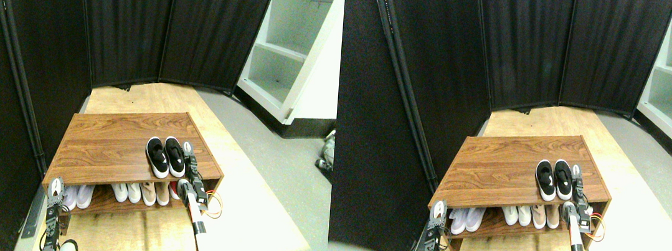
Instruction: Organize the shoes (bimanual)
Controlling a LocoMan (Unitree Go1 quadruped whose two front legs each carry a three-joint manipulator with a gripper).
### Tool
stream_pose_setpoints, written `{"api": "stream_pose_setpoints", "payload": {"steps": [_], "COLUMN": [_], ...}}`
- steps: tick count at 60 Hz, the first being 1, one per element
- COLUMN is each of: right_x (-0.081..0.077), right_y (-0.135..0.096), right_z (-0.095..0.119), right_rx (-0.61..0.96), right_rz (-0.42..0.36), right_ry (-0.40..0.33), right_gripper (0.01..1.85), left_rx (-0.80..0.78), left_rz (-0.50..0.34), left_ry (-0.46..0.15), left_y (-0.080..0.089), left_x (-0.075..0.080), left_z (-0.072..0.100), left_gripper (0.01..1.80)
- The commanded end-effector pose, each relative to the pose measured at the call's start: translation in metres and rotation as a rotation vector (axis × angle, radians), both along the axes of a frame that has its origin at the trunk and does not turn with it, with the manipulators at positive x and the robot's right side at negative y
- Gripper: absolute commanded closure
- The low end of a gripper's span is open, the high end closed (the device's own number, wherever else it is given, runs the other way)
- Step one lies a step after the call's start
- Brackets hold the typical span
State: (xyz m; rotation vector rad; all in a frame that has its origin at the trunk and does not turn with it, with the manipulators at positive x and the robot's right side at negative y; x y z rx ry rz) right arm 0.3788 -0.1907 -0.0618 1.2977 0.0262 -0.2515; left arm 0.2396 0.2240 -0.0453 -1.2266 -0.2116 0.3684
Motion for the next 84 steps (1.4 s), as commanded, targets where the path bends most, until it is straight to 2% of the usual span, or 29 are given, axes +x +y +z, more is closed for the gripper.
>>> {"api": "stream_pose_setpoints", "payload": {"steps": [1, 7, 10, 20, 28, 36, 49, 55, 60, 63, 65, 68, 73, 75, 84], "right_x": [0.002, 0.002, 0.001, 0.0, -0.004, -0.005, -0.004, -0.004, -0.007, -0.012, -0.013, -0.023, -0.034, -0.043, -0.079], "right_y": [0.01, 0.012, 0.014, 0.018, 0.024, 0.018, 0.0, -0.018, -0.029, -0.039, -0.041, -0.05, -0.056, -0.058, -0.063], "right_z": [-0.005, -0.007, -0.007, -0.015, -0.015, -0.014, 0.002, 0.024, 0.042, 0.058, 0.061, 0.077, 0.089, 0.096, 0.107], "right_rx": [-0.015, 0.001, 0.015, -0.012, 0.016, -0.015, -0.056, -0.191, -0.233, -0.222, -0.223, -0.288, -0.258, -0.248, -0.246], "right_rz": [0.044, 0.03, 0.004, 0.026, 0.018, 0.009, -0.02, 0.006, -0.02, -0.041, -0.043, -0.05, -0.063, -0.068, -0.042], "right_ry": [-0.003, -0.002, 0.021, -0.001, 0.012, -0.002, -0.011, -0.078, -0.081, -0.128, -0.133, -0.17, -0.193, -0.226, -0.277], "right_gripper": [1.85, 1.85, 1.85, 1.85, 1.85, 1.85, 1.85, 1.85, 1.85, 1.85, 1.85, 1.85, 1.85, 1.85, 1.85], "left_rx": [0.007, 0.002, -0.002, -0.006, 0.004, 0.001, 0.001, 0.006, 0.011, 0.016, 0.015, 0.013, 0.014, 0.018, 0.021], "left_rz": [0.004, -0.001, 0.006, -0.004, -0.006, -0.02, -0.021, -0.027, -0.041, -0.052, -0.053, -0.053, -0.059, -0.057, -0.063], "left_ry": [-0.042, -0.044, -0.04, -0.045, -0.038, -0.041, -0.034, -0.03, -0.035, -0.034, -0.034, -0.039, -0.04, -0.041, -0.038], "left_y": [0.0, 0.0, 0.0, 0.001, 0.001, 0.002, 0.001, 0.001, 0.0, -0.001, -0.001, -0.002, -0.003, -0.004, -0.006], "left_x": [0.005, 0.006, 0.007, 0.01, 0.013, 0.014, 0.016, 0.017, 0.018, 0.019, 0.019, 0.02, 0.021, 0.022, 0.022], "left_z": [0.006, 0.005, 0.005, 0.004, 0.004, 0.002, 0.001, 0.001, 0.001, 0.001, 0.001, 0.001, 0.0, 0.001, 0.0], "left_gripper": [1.8, 1.8, 1.8, 1.8, 1.8, 1.8, 1.8, 1.8, 1.8, 1.8, 1.8, 1.8, 1.8, 1.8, 1.8]}}
